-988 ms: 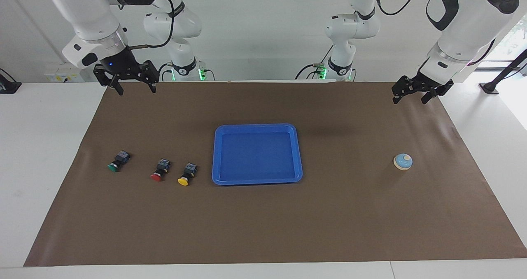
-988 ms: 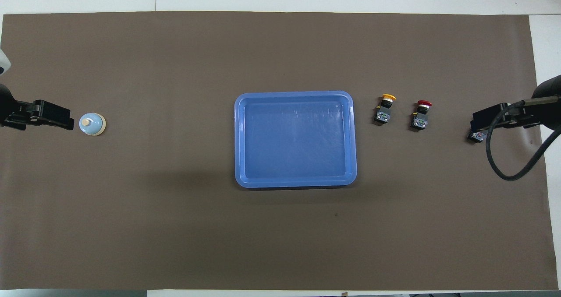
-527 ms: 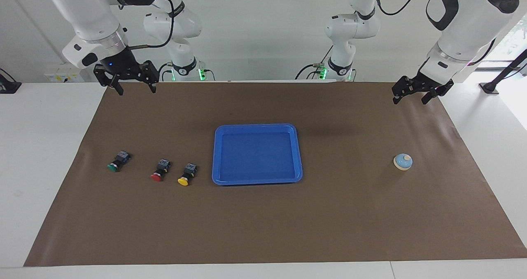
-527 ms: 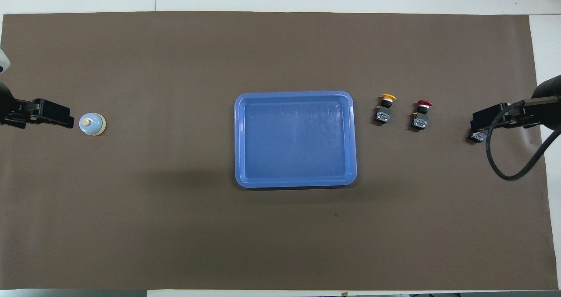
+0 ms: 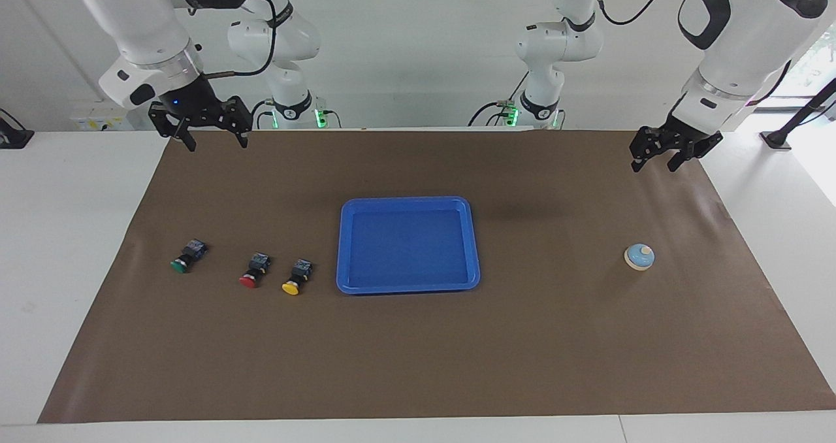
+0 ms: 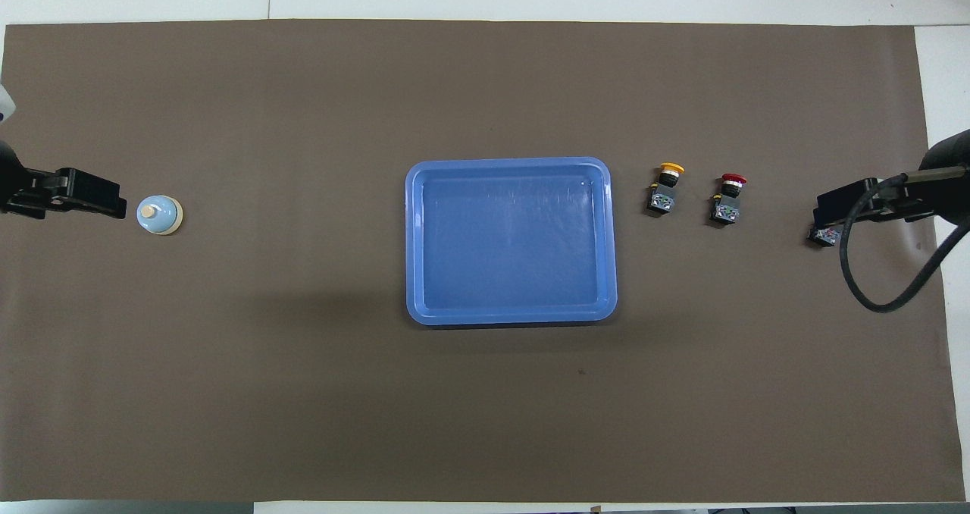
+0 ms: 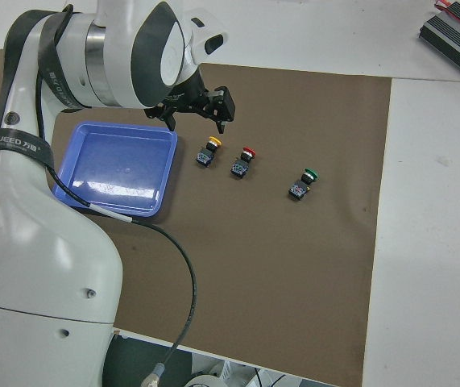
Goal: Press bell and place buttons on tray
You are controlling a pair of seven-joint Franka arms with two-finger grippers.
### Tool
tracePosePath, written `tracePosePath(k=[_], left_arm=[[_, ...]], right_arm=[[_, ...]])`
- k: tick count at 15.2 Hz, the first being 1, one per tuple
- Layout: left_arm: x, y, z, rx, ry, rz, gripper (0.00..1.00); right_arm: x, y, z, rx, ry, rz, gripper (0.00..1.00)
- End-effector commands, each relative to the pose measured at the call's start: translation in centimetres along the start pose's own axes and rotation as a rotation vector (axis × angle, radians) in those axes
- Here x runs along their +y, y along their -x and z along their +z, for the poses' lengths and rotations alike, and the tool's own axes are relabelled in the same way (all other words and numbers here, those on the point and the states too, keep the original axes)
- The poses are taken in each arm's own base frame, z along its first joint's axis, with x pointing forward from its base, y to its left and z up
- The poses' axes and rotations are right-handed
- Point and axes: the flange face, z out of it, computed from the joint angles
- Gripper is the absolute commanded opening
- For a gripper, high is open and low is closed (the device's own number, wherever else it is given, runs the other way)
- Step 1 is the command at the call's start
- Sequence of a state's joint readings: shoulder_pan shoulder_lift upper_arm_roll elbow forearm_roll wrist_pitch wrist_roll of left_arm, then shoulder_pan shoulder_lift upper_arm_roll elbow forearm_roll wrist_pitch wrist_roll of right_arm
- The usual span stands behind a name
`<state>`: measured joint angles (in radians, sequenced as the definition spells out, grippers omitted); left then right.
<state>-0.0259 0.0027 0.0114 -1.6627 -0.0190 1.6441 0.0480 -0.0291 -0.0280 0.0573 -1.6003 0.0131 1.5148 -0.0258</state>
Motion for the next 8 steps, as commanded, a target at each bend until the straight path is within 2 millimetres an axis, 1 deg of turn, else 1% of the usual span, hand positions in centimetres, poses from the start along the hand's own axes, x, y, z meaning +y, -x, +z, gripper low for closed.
tracePosePath(k=[1, 4, 5, 7, 8], left_arm=[[-1.7, 0.5, 2.2, 0.021, -0.015, -0.023, 0.00], [-3.0, -0.3, 6.8, 0.027, -0.015, -0.039, 0.00], [-4.0, -0.7, 8.8, 0.023, -0.017, -0.048, 0.00], [-5.2, -1.9, 12.4, 0.016, -0.017, -0.024, 0.00], [-6.4, -2.5, 14.1, 0.013, -0.017, -0.024, 0.00]], right_arm=[[0.2, 0.6, 0.0, 0.007, 0.012, 0.016, 1.00], [0.2, 0.6, 0.0, 0.007, 0.012, 0.016, 1.00], [0.2, 0.6, 0.0, 0.007, 0.012, 0.016, 1.00], [0.2, 0.6, 0.0, 0.007, 0.012, 0.016, 1.00], [0.2, 0.6, 0.0, 0.007, 0.012, 0.016, 1.00]])
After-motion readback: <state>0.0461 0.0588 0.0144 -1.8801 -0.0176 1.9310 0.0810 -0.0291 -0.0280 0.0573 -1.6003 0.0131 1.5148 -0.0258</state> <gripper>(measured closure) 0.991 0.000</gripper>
